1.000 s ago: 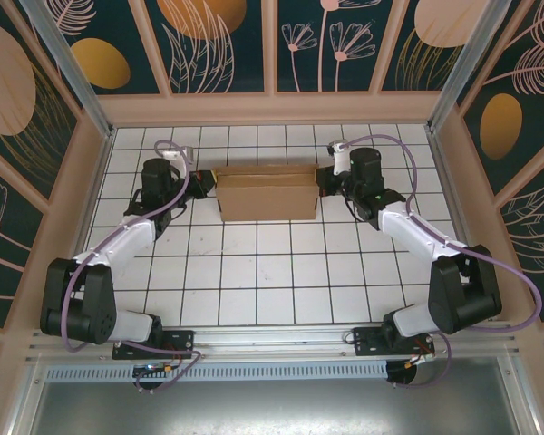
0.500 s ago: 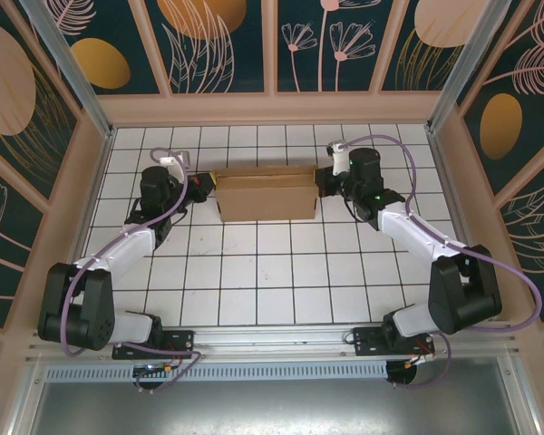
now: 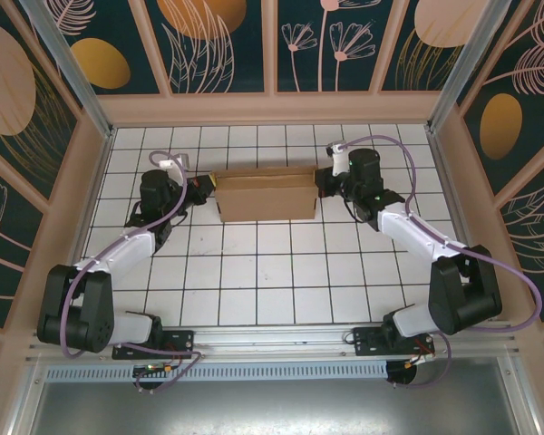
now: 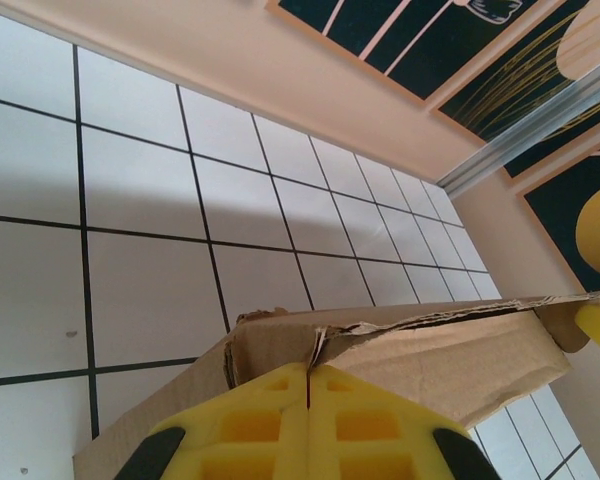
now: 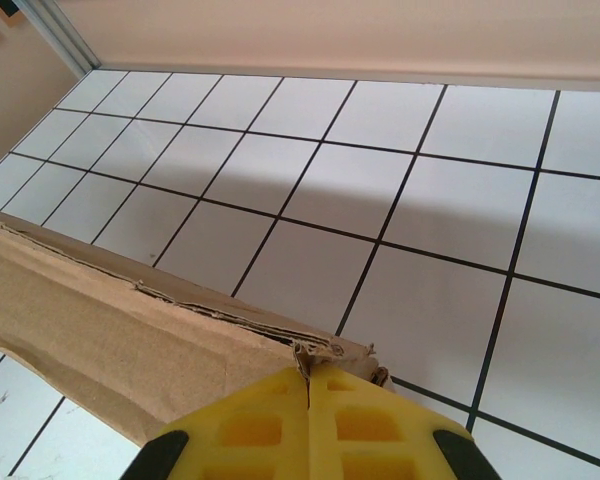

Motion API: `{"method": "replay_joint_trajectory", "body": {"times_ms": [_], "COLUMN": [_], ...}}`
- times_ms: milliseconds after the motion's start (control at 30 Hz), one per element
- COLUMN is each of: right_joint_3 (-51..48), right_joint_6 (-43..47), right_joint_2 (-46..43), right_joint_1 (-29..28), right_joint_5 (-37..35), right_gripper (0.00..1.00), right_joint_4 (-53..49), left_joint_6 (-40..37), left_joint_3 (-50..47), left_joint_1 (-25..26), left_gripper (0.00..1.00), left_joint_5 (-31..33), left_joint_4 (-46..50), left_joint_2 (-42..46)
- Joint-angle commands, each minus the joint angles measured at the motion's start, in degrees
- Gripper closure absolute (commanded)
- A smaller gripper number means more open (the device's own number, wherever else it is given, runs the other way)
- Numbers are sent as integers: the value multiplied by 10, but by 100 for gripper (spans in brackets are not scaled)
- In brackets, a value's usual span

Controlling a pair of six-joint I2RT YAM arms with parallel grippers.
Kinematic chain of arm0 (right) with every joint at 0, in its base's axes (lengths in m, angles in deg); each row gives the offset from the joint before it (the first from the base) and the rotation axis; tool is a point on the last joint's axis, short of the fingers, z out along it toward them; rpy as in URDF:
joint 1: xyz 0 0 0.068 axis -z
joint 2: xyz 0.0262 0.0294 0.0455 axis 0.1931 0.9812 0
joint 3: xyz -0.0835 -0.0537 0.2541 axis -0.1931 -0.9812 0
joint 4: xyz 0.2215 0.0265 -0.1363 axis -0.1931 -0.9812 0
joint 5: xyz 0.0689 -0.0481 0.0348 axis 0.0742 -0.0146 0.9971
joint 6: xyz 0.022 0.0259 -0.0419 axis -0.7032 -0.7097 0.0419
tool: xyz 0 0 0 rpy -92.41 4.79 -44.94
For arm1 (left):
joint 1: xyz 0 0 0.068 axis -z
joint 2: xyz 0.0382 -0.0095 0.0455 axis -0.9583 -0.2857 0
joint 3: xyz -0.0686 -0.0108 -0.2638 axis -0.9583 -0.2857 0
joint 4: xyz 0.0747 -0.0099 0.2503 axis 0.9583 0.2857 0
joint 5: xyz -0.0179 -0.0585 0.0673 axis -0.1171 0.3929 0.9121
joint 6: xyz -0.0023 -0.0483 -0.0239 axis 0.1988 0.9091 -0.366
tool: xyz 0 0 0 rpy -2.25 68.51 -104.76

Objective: Fold the paper box

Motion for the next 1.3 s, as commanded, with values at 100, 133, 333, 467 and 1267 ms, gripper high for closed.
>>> {"method": "replay_joint_trajectory", "body": {"times_ms": [100,133,333,467,1267], "right_joint_3": [-23,-25,-27,-24,-66], "right_joint_6": [-5,-5,-11,-11,-15], "right_joint_2": [-6,-6,-4,-5,-3], "right_joint_1": [-11,-11,-11,-11,-15], "right_joint_5": [5,5,5,4,-5], "right_gripper": [100,100,100,100,100], "right_joint_4": [-10,-9,-6,-8,10], "left_joint_6": [28,32,50,71,55], "left_joint_3": [-57,-59,-46,-30,-82], "left_joint_1": [9,9,11,10,14], "left_gripper": [100,100,100,100,100], "left_joint_5": [3,1,-1,-6,60], "left_joint_4": [10,8,4,-6,53], "left_joint_2": [-10,-10,-5,2,-23]}}
